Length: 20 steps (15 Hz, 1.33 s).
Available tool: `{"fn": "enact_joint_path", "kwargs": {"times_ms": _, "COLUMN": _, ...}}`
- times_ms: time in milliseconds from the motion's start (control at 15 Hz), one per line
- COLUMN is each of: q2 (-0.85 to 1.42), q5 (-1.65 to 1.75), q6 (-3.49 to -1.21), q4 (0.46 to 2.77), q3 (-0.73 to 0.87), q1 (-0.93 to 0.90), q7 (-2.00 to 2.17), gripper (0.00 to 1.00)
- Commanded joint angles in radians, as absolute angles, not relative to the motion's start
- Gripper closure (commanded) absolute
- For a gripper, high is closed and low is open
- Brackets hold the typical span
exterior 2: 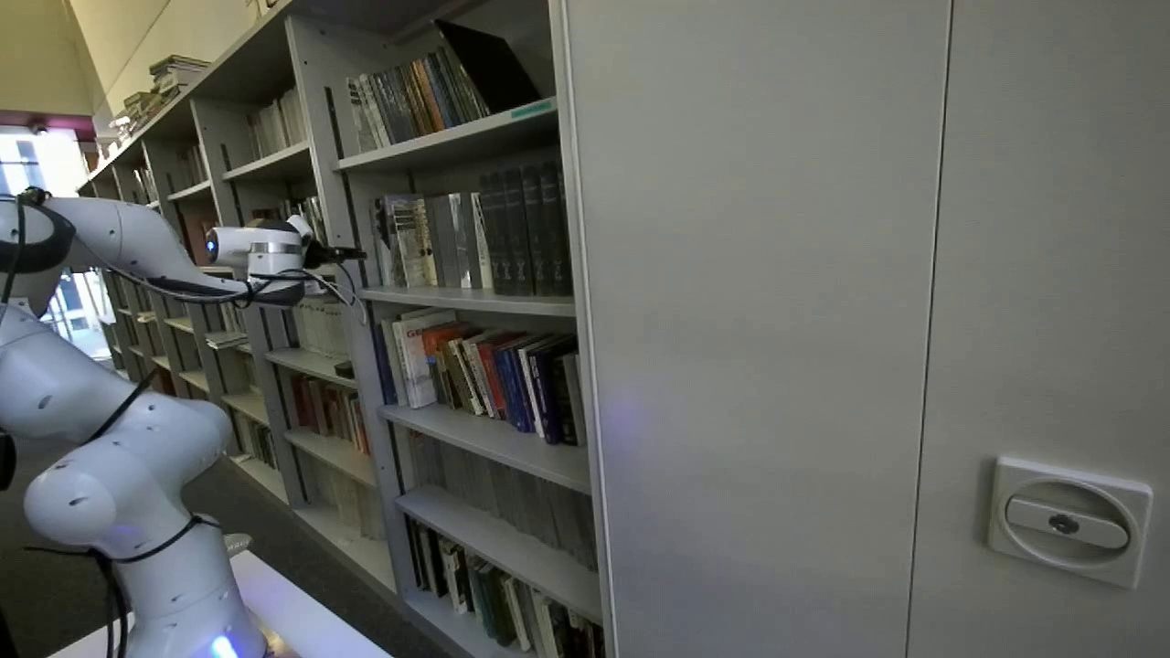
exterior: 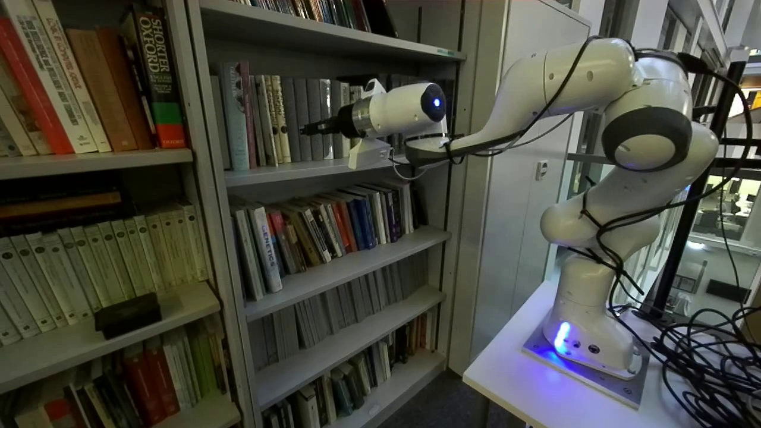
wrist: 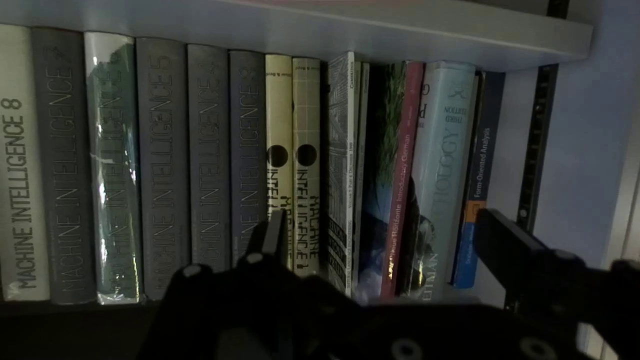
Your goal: Move the thin white book to the right
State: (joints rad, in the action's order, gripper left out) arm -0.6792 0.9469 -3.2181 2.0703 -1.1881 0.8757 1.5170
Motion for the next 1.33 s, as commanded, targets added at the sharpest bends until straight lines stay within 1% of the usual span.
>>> {"fn": "enact_joint_path", "kwargs": {"times_ms": 0, "q2": -0.745, "q5": 0.923, "q6": -3.181, "q4": 2.017, "q3": -1.224, "q1": 0.954, "q7": 1.555, "gripper": 0.00}}
{"fn": "enact_joint_path", "kwargs": {"times_ms": 267, "q2": -0.777, "q5": 0.929, "q6": -3.128, "q4": 1.984, "q3": -1.256, "q1": 1.000, "q7": 1.565, "gripper": 0.00}}
{"fn": "enact_joint_path", "kwargs": {"times_ms": 333, "q2": -0.810, "q5": 0.818, "q6": -3.137, "q4": 1.994, "q3": -1.265, "q1": 1.017, "q7": 1.480, "gripper": 0.00}}
{"fn": "enact_joint_path", "kwargs": {"times_ms": 867, "q2": -0.941, "q5": 0.339, "q6": -3.146, "q4": 1.995, "q3": -1.323, "q1": 1.092, "q7": 1.169, "gripper": 0.00}}
{"fn": "enact_joint_path", "kwargs": {"times_ms": 933, "q2": -0.955, "q5": 0.286, "q6": -3.145, "q4": 1.993, "q3": -1.329, "q1": 1.101, "q7": 1.130, "gripper": 0.06}}
{"fn": "enact_joint_path", "kwargs": {"times_ms": 1000, "q2": -0.969, "q5": 0.238, "q6": -3.145, "q4": 1.992, "q3": -1.333, "q1": 1.107, "q7": 1.096, "gripper": 0.06}}
{"fn": "enact_joint_path", "kwargs": {"times_ms": 1200, "q2": -1.005, "q5": 0.124, "q6": -3.149, "q4": 1.992, "q3": -1.340, "q1": 1.121, "q7": 1.014, "gripper": 0.00}}
{"fn": "enact_joint_path", "kwargs": {"times_ms": 1267, "q2": -1.010, "q5": 0.095, "q6": -3.144, "q4": 1.988, "q3": -1.340, "q1": 1.124, "q7": 0.987, "gripper": 0.00}}
